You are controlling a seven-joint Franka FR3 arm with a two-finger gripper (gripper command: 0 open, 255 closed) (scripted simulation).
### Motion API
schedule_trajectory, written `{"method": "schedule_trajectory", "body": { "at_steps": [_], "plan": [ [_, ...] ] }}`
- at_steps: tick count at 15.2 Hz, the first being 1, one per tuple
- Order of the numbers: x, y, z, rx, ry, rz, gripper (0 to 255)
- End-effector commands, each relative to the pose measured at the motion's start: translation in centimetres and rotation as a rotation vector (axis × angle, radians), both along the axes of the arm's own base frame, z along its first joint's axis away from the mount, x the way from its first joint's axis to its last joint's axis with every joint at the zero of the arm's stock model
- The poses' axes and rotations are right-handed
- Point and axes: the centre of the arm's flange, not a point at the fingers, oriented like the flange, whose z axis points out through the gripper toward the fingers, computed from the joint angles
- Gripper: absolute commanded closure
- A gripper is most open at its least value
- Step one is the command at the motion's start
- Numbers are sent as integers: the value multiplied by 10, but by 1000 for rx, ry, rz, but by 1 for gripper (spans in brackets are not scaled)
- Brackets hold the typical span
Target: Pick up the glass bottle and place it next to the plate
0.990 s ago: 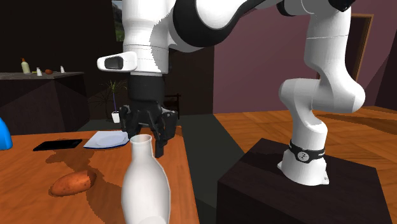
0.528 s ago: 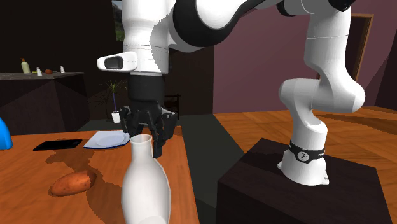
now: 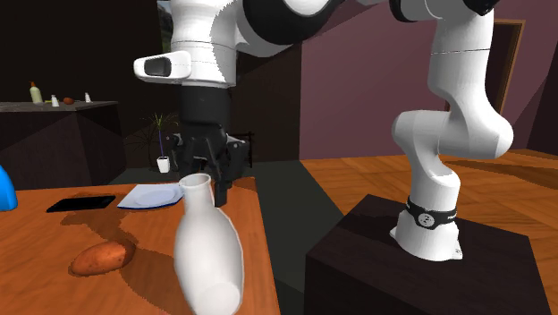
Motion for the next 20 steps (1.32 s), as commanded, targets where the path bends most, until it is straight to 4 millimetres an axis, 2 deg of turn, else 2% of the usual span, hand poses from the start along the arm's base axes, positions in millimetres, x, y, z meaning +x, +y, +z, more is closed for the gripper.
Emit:
{"method": "schedule_trajectory", "body": {
  "at_steps": [1,20],
  "plan": [
    [1,1,11,0,0,0,255],
    [1,1,111,0,0,0,255]
  ]
}}
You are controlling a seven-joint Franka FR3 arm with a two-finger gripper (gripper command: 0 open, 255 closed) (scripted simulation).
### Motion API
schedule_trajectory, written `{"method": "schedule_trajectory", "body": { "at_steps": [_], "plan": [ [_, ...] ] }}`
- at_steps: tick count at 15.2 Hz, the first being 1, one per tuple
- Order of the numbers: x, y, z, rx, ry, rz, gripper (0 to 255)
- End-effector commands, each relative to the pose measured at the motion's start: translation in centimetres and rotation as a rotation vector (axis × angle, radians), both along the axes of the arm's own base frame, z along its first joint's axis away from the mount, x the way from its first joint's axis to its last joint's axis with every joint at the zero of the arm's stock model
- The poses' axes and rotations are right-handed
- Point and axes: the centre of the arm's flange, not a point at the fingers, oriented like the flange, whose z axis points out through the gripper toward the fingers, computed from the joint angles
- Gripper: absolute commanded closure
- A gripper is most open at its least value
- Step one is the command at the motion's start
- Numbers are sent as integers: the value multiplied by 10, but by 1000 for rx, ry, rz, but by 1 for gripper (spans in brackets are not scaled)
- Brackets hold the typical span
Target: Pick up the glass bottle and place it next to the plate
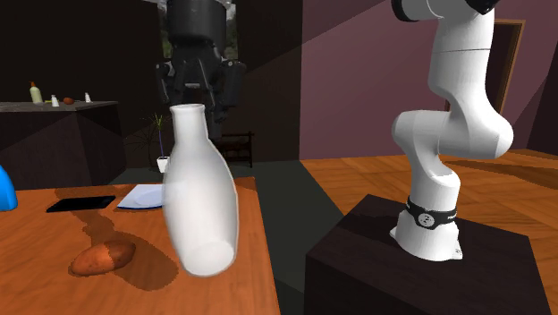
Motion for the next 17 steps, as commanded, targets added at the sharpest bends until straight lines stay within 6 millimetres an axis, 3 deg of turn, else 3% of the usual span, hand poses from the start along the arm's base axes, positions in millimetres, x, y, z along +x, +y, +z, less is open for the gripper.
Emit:
{"method": "schedule_trajectory", "body": {
  "at_steps": [1,17],
  "plan": [
    [0,1,12,0,0,0,255],
    [0,1,96,0,0,0,255]
  ]
}}
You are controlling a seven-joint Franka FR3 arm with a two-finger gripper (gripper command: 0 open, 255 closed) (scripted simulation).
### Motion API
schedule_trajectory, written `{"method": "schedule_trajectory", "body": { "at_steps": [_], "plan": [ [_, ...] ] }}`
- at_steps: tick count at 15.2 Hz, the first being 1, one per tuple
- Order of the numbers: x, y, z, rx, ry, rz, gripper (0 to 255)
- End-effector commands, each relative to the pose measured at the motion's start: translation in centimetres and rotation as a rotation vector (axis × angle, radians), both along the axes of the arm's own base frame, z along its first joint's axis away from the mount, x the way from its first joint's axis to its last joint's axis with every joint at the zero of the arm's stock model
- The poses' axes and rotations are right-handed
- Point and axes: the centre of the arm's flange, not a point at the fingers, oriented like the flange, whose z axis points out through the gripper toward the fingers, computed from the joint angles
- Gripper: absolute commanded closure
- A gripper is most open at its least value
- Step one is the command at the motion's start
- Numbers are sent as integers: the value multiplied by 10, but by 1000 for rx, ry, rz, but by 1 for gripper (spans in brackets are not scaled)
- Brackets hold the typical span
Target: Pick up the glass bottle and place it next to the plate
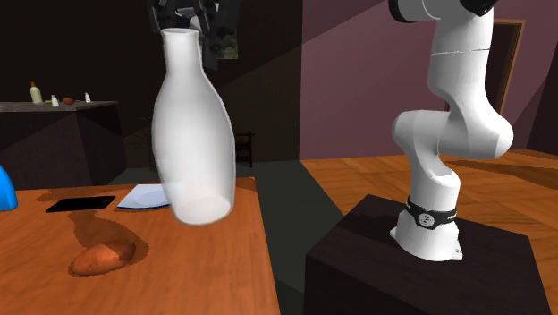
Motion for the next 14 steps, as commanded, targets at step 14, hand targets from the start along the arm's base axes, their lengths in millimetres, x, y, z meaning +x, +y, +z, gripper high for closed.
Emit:
{"method": "schedule_trajectory", "body": {
  "at_steps": [14],
  "plan": [
    [0,0,79,0,0,0,255]
  ]
}}
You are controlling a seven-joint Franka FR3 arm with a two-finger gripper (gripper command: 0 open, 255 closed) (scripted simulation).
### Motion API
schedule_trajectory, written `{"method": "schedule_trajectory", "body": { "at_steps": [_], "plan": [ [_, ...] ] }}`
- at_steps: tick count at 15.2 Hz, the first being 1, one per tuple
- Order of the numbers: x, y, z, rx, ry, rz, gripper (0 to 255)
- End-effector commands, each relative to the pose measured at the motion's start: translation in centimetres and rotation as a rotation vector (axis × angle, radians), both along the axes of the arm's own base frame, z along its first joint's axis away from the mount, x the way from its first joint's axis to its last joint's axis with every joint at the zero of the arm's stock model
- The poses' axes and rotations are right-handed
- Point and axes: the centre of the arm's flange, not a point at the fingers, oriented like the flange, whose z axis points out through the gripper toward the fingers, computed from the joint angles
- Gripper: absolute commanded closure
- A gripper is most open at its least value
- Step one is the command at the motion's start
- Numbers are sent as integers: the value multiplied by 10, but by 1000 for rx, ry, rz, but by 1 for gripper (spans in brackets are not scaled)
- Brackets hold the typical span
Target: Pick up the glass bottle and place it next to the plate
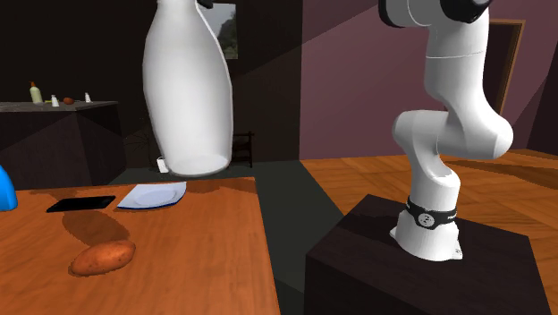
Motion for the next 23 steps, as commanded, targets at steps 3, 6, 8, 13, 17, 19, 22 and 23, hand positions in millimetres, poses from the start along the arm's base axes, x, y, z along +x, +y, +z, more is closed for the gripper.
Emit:
{"method": "schedule_trajectory", "body": {
  "at_steps": [3,6,8,13,17,19,22,23],
  "plan": [
    [0,0,22,0,0,1,255],
    [-5,-10,22,0,0,1,255],
    [-13,-31,8,0,0,1,255],
    [-34,-82,-28,0,0,1,255],
    [-52,-123,-57,0,0,1,255],
    [-60,-143,-71,0,0,1,255],
    [-73,-174,-93,0,0,1,255],
    [-77,-184,-100,0,0,1,255]
  ]
}}
